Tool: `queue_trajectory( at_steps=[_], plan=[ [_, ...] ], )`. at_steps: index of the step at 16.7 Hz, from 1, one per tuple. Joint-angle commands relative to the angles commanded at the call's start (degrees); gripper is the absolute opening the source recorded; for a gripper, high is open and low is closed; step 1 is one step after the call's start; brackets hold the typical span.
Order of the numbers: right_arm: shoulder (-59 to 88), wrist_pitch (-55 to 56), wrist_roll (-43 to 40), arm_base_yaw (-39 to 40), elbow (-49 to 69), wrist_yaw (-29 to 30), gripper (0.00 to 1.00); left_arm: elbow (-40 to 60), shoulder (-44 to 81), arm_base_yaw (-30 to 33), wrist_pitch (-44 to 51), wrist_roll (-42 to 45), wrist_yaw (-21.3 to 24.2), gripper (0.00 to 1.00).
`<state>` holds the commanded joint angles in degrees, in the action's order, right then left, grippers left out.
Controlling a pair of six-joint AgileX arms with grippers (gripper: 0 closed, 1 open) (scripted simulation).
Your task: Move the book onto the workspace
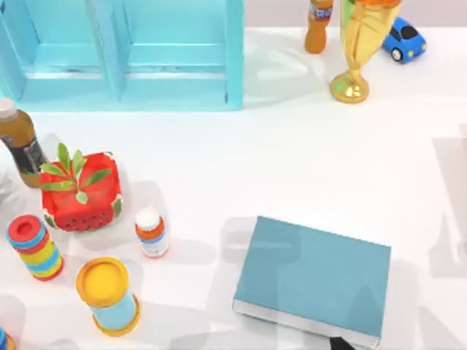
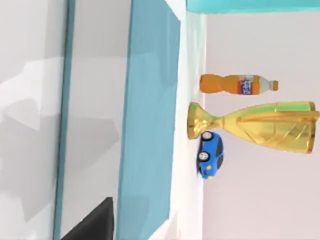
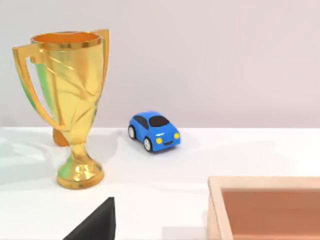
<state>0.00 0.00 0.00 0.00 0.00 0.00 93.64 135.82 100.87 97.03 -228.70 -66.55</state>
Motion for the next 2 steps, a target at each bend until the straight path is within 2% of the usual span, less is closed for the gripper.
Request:
queue_trajectory(
  at_steps=[2],
  plan=[
    [0.0,0.0,0.0,0.0,0.0,0.0,1.00,0.3,0.0,0.3,0.7,-0.8,-0.1,1.00]
  ],
)
